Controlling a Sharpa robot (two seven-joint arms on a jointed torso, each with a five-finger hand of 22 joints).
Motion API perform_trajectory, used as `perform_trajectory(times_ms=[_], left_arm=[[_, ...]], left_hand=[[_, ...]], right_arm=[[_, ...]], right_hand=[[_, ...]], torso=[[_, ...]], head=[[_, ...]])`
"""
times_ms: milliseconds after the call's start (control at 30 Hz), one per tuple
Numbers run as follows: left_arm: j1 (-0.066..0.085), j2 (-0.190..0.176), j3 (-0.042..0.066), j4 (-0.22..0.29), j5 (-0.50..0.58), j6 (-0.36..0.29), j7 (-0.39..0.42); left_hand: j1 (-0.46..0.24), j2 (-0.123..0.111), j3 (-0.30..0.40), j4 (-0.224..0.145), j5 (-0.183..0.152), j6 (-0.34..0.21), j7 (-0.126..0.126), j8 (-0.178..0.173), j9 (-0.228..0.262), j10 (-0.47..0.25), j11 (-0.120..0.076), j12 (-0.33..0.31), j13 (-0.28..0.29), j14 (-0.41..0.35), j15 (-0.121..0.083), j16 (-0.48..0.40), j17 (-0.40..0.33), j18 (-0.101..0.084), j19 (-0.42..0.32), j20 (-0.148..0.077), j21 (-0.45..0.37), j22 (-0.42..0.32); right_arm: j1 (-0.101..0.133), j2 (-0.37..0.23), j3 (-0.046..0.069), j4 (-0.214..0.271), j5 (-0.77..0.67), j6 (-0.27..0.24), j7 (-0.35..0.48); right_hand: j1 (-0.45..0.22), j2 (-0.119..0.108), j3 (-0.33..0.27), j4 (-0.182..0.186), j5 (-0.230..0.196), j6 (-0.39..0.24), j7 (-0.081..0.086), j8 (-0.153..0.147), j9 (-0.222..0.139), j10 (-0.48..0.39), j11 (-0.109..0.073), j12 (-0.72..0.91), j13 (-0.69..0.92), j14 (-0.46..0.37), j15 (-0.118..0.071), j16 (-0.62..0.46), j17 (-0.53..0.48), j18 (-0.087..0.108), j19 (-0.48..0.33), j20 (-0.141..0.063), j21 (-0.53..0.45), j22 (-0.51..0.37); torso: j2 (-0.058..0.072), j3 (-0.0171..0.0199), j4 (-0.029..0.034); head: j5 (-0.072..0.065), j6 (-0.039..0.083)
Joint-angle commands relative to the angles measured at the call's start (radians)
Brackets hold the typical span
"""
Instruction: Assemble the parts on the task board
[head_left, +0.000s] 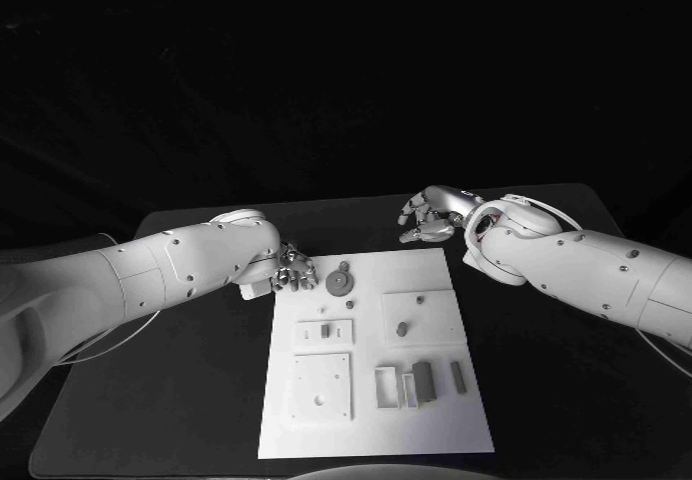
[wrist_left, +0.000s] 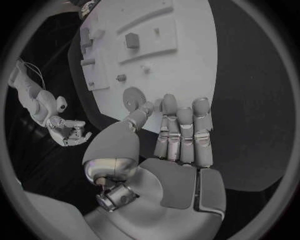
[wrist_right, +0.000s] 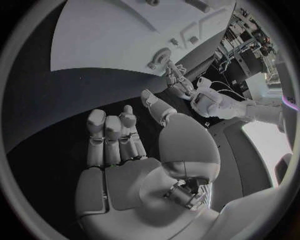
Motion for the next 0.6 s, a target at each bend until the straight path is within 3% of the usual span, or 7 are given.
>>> perform_trajectory(times_ms=[33, 233, 367, 400, 433, 600], left_arm=[[0.000, 0.000, 0.001, 0.002, 0.020, 0.005, 0.011], [-0.002, -0.005, 0.001, 0.004, 0.027, -0.007, 0.012], [-0.003, -0.017, 0.001, 0.014, 0.071, -0.035, 0.011], [-0.004, -0.021, 0.002, 0.019, 0.080, -0.039, 0.010], [-0.004, -0.026, 0.002, 0.023, 0.085, -0.044, 0.010], [-0.004, -0.057, 0.005, 0.054, 0.111, -0.058, 0.007]], left_hand=[[0.014, -0.001, 0.000, -0.013, 0.005, 0.015, -0.002, 0.011, -0.002, 0.009, -0.008, 0.008, -0.002, 0.002, -0.009, 0.008, -0.002, 0.050, 0.004, -0.004, 0.002, 0.002], [0.030, 0.007, 0.003, -0.030, 0.010, 0.036, -0.012, 0.028, 0.000, 0.024, -0.017, 0.020, -0.003, 0.014, -0.018, 0.023, -0.001, 0.049, 0.017, -0.010, 0.008, 0.006], [0.061, 0.040, 0.018, -0.045, 0.017, 0.051, -0.020, 0.041, 0.004, 0.038, -0.025, 0.031, -0.002, 0.024, -0.026, 0.037, 0.002, 0.049, 0.030, -0.016, 0.016, 0.011], [0.079, 0.043, 0.037, -0.044, 0.005, 0.059, -0.023, 0.046, 0.005, 0.045, -0.029, 0.036, -0.002, 0.029, -0.030, 0.043, 0.003, 0.048, 0.035, -0.018, 0.020, 0.014], [0.099, 0.031, 0.075, -0.028, -0.004, 0.066, -0.027, 0.052, 0.005, 0.052, -0.032, 0.041, -0.001, 0.033, -0.033, 0.050, 0.005, 0.046, 0.043, -0.021, 0.024, 0.015], [0.112, 0.032, 0.089, -0.030, -0.004, 0.071, -0.029, 0.056, 0.005, 0.056, -0.034, 0.045, 0.001, 0.035, -0.035, 0.055, 0.007, 0.046, 0.046, -0.024, 0.028, 0.019]], right_arm=[[0.000, 0.000, 0.000, 0.000, 0.000, 0.013, 0.001], [0.000, 0.001, 0.000, 0.000, 0.000, 0.013, 0.001], [0.000, 0.001, 0.000, -0.001, 0.000, 0.013, 0.001], [0.000, 0.001, 0.000, -0.001, 0.000, 0.013, 0.001], [0.000, 0.000, 0.000, -0.001, 0.000, 0.013, 0.001], [0.000, -0.001, 0.000, -0.002, 0.000, 0.013, 0.002]], right_hand=[[-0.004, -0.004, -0.002, 0.006, -0.001, 0.000, 0.007, -0.006, -0.001, -0.008, 0.004, 0.002, -0.001, -0.002, -0.007, -0.005, -0.002, 0.064, -0.002, -0.007, -0.005, -0.002], [-0.005, -0.004, -0.002, 0.007, -0.001, 0.000, 0.007, -0.006, -0.001, -0.008, 0.004, 0.002, -0.001, -0.002, -0.006, -0.005, -0.002, 0.064, -0.002, -0.006, -0.006, -0.002], [-0.006, -0.005, -0.002, 0.008, -0.001, 0.000, 0.007, -0.006, -0.001, -0.008, 0.004, 0.002, -0.001, -0.002, -0.006, -0.005, -0.002, 0.064, -0.002, -0.006, -0.006, -0.002], [-0.006, -0.005, -0.002, 0.008, -0.001, 0.000, 0.007, -0.006, -0.001, -0.008, 0.004, 0.002, -0.001, -0.002, -0.006, -0.005, -0.002, 0.064, -0.002, -0.006, -0.006, -0.002], [-0.006, -0.005, -0.002, 0.008, -0.001, 0.000, 0.007, -0.006, -0.001, -0.008, 0.004, 0.002, -0.002, -0.002, -0.006, -0.005, -0.002, 0.064, -0.002, -0.006, -0.006, -0.002], [-0.006, -0.005, -0.002, 0.008, -0.001, 0.000, 0.007, -0.006, -0.001, -0.008, 0.004, 0.002, -0.002, -0.002, -0.006, -0.005, -0.002, 0.064, -0.002, -0.006, -0.006, -0.002]], torso=[[0.000, 0.0000, -0.0001], [0.000, -0.0004, 0.0003], [0.000, -0.0005, 0.0002], [0.000, -0.0005, 0.0002], [0.000, -0.0004, 0.0000], [-0.001, -0.0005, 0.0005]], head=[[0.000, 0.000], [0.000, -0.002], [0.000, -0.003], [0.000, -0.003], [0.000, -0.004], [0.001, -0.006]])
